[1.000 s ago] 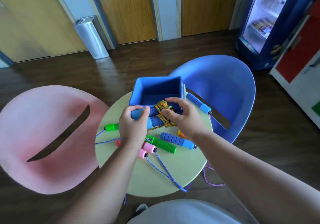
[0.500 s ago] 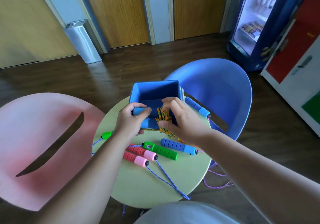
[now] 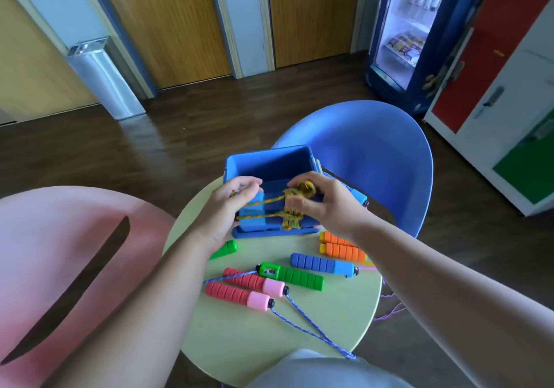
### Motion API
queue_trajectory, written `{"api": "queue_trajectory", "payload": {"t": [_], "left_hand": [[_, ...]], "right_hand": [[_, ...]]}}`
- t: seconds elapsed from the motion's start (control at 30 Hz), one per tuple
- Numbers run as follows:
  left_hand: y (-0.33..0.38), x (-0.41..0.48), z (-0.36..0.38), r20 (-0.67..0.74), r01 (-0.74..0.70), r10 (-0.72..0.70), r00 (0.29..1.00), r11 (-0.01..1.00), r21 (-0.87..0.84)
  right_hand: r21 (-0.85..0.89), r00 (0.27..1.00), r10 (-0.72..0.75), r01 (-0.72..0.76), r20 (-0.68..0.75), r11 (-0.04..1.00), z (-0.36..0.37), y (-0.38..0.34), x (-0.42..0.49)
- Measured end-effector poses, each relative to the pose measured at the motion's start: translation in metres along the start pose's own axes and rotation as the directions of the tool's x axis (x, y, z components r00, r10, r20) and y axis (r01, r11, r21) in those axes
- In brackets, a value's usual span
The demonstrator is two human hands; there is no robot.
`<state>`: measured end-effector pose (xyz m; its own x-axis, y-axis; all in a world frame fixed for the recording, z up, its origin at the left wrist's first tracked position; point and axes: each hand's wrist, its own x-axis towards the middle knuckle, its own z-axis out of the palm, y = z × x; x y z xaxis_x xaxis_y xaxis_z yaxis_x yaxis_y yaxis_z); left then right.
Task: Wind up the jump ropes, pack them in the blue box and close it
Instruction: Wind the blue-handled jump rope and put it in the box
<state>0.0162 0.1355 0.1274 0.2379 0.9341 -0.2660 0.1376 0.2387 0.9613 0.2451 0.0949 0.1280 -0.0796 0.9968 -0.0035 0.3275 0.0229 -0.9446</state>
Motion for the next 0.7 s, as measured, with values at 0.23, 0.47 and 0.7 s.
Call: {"api": "queue_trajectory", "payload": {"t": [0.23,0.47,0.7], "left_hand": [[-0.011,0.013,0.003,-0.385,-0.182,0.198,0.901,0.980,0.080],[-0.014,0.003,0.015,-0.424,-0.087,0.023,0.906,0.987,-0.133],[-0.016,0.019,-0.012,-0.339,-0.028,0.007,0.941,0.998,-0.058]], "right_hand": [[0.171,0.964,0.109,-0.068,-0.243,0.983,0.033,-0.002,0.002],[0.190,0.949,0.155,-0.104,-0.273,0.976,0.054,0.003,0.008],[-0.386,0.990,-0.129,0.098,-0.054,0.917,0.047,0.007,0.003]]}}
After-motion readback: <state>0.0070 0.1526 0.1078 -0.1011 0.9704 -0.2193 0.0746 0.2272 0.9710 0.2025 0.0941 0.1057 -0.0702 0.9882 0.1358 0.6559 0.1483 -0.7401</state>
